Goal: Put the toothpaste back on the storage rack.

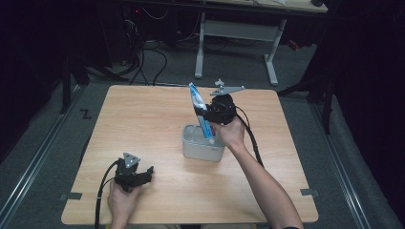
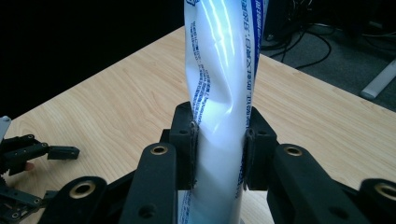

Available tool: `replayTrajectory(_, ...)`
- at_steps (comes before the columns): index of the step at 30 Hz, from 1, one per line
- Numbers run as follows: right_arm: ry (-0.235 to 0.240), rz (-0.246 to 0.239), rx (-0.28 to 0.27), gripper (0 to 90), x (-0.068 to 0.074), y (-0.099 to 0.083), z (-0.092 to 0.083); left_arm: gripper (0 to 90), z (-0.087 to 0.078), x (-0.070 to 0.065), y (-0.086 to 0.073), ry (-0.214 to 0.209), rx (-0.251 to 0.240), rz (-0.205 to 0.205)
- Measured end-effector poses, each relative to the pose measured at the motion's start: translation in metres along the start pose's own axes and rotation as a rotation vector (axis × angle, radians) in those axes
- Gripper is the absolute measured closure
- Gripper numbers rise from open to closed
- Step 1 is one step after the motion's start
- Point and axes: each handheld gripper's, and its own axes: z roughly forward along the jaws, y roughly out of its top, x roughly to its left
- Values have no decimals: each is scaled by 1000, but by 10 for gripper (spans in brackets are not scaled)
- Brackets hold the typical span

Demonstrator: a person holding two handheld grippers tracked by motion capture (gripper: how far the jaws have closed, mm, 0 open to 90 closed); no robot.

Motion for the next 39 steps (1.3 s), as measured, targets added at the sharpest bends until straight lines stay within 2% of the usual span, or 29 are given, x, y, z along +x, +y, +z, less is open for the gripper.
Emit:
replayTrajectory(12, -1, -25, 23, 708, 3, -3, 4, 256, 0, 0, 0, 0, 0, 0)
replayTrajectory(39, 10, -34, 58, 704, 4, -16, 10, 256, 0, 0, 0, -1, 0, -1)
